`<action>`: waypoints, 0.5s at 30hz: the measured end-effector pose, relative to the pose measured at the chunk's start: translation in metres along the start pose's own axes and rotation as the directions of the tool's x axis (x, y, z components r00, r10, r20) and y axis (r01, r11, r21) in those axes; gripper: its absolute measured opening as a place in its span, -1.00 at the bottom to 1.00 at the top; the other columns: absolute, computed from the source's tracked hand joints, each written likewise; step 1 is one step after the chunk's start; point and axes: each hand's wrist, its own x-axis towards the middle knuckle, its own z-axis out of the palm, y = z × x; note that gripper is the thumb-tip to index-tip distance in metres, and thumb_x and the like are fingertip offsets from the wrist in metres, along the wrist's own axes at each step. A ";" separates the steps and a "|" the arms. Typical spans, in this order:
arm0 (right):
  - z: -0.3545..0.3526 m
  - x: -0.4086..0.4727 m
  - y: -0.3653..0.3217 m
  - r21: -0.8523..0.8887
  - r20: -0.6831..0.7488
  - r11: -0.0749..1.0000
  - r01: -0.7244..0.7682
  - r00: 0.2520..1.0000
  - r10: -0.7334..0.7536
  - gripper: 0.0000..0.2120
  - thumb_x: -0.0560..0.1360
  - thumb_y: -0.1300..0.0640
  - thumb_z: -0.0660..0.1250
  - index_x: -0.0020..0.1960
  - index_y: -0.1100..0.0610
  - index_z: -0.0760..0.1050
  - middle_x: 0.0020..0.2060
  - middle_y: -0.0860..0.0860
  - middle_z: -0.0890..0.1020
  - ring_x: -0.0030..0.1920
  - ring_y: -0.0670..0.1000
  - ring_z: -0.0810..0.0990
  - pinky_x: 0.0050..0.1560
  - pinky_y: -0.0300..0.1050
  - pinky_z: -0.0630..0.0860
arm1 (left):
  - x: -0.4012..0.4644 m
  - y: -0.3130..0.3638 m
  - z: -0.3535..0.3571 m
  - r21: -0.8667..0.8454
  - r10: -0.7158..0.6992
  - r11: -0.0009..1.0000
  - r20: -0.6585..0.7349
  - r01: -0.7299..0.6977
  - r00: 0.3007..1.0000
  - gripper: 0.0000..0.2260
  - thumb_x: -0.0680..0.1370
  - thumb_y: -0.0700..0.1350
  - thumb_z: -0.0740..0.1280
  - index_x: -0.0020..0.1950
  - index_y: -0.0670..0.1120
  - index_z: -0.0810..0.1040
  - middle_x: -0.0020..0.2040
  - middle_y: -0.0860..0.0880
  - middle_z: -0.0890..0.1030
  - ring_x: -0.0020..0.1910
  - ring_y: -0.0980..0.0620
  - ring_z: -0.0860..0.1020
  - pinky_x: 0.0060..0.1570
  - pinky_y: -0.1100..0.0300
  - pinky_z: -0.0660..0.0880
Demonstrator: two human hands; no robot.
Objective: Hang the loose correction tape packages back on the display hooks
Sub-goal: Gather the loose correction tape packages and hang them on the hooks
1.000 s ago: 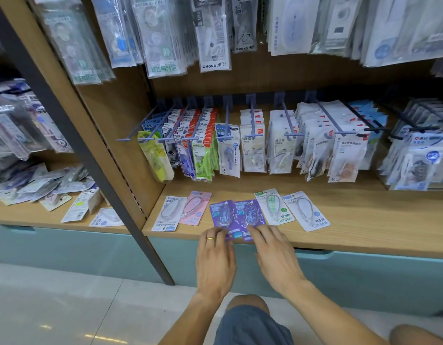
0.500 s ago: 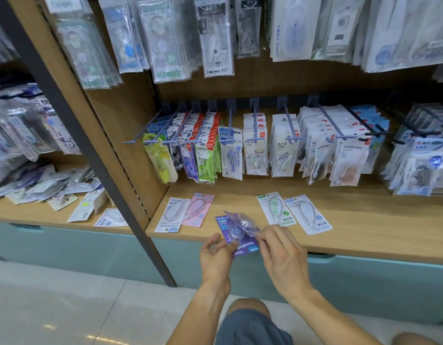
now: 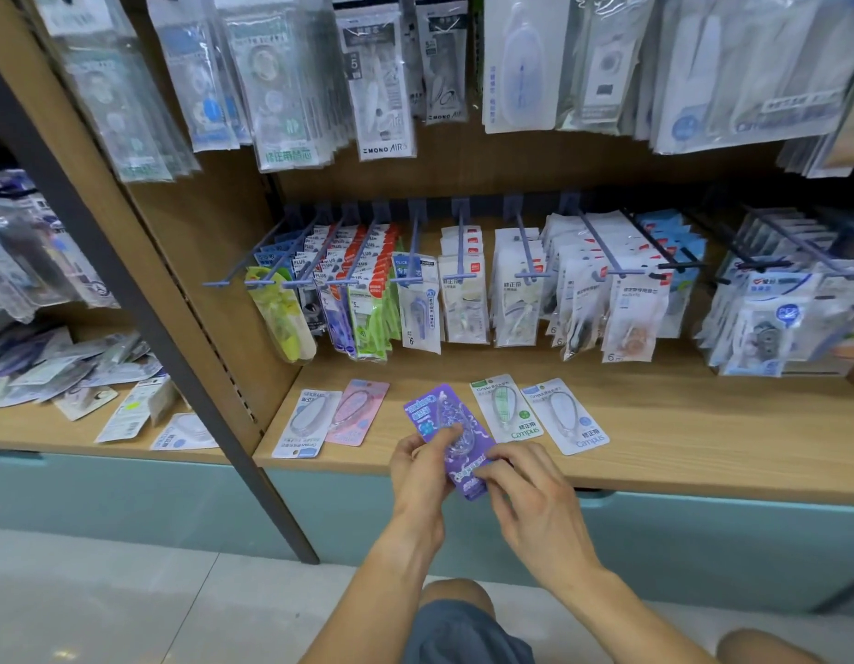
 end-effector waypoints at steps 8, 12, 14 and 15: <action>-0.014 0.019 -0.017 0.767 0.517 -0.136 -0.627 0.478 0.711 -0.67 0.50 0.25 0.49 0.26 0.16 0.58 0.09 0.17 0.73 0.06 0.06 0.71 0.18 0.10 0.63 | -0.008 -0.006 0.009 -0.260 -0.061 0.960 0.178 0.107 0.982 -0.68 0.56 -0.18 0.44 0.28 -0.26 0.62 0.00 -0.16 0.74 -0.12 -0.04 0.71 0.02 0.06 0.65; -0.021 0.021 -0.016 0.789 0.565 -0.253 -0.560 0.500 0.657 -0.57 0.42 0.12 0.50 0.26 0.21 0.58 0.12 0.20 0.72 0.16 0.19 0.67 0.21 0.14 0.61 | -0.011 -0.006 0.010 -0.228 -0.077 0.965 0.228 0.130 0.971 -0.81 0.57 -0.13 0.43 0.14 -0.18 0.66 -0.09 -0.13 0.75 -0.23 0.02 0.70 -0.03 0.13 0.57; -0.022 0.020 -0.015 0.787 0.580 -0.277 -0.552 0.509 0.636 -0.58 0.44 0.11 0.51 0.25 0.22 0.58 0.11 0.19 0.72 0.11 0.17 0.68 0.19 0.13 0.60 | -0.010 -0.009 0.009 -0.239 -0.100 0.959 0.228 0.155 0.968 -0.77 0.54 -0.15 0.45 0.17 -0.18 0.66 -0.05 -0.14 0.75 -0.19 0.01 0.69 0.00 0.14 0.56; -0.023 0.020 -0.015 0.785 0.580 -0.265 -0.560 0.514 0.632 -0.59 0.45 0.11 0.53 0.25 0.22 0.58 0.11 0.18 0.72 0.09 0.15 0.68 0.21 0.13 0.60 | -0.009 -0.012 0.008 -0.240 -0.106 0.958 0.224 0.160 0.969 -0.73 0.52 -0.17 0.46 0.21 -0.19 0.66 -0.02 -0.14 0.74 -0.16 0.00 0.69 0.02 0.13 0.57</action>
